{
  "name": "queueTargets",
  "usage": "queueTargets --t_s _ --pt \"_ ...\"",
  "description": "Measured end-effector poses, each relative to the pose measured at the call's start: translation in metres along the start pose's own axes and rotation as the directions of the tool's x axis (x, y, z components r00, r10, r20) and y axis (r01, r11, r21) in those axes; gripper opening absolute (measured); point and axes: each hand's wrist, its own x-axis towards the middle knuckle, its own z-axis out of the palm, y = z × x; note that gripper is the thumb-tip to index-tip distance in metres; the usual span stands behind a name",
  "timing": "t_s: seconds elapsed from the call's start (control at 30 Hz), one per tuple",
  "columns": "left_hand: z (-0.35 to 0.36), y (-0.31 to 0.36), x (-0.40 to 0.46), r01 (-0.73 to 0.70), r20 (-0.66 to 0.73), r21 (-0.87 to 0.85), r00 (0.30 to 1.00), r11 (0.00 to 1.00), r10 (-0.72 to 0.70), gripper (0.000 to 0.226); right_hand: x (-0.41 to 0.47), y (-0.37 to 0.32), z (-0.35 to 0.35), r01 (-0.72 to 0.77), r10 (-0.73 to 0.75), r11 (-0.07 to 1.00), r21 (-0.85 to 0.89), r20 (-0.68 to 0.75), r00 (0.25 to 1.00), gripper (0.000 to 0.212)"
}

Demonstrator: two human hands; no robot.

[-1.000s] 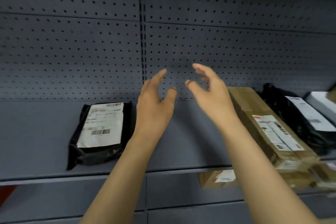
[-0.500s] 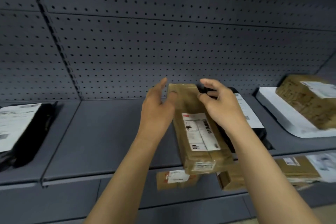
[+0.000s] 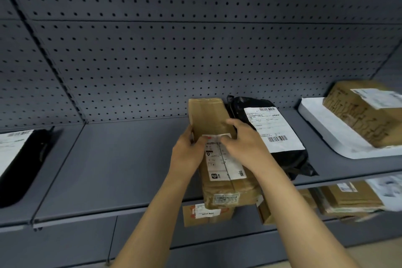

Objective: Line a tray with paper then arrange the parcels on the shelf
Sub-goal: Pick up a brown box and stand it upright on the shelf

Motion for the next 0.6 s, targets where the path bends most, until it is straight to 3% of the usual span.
queueTargets --t_s 0.13,0.23,0.43,0.6 --pt "0.001 -0.003 -0.005 0.04 -0.001 -0.033 0.999 0.999 -0.041 0.038 0.001 -0.004 0.006 -0.061 0.062 0.997 -0.056 0.027 0.998 0.059" --pt "0.003 0.0 -0.011 0.054 -0.019 -0.15 0.998 0.987 -0.058 0.046 0.001 -0.007 0.007 -0.082 0.083 0.994 -0.071 0.021 0.996 0.059" --pt "0.002 0.009 -0.019 0.053 -0.014 -0.391 0.998 0.919 -0.063 0.061 0.001 -0.016 0.002 -0.08 0.08 0.993 0.091 -0.004 0.997 0.051" --pt "-0.035 0.034 -0.027 0.037 -0.022 -0.53 0.998 0.847 -0.058 0.049 -0.001 -0.036 -0.007 -0.009 0.024 0.976 0.217 -0.067 0.997 0.059"
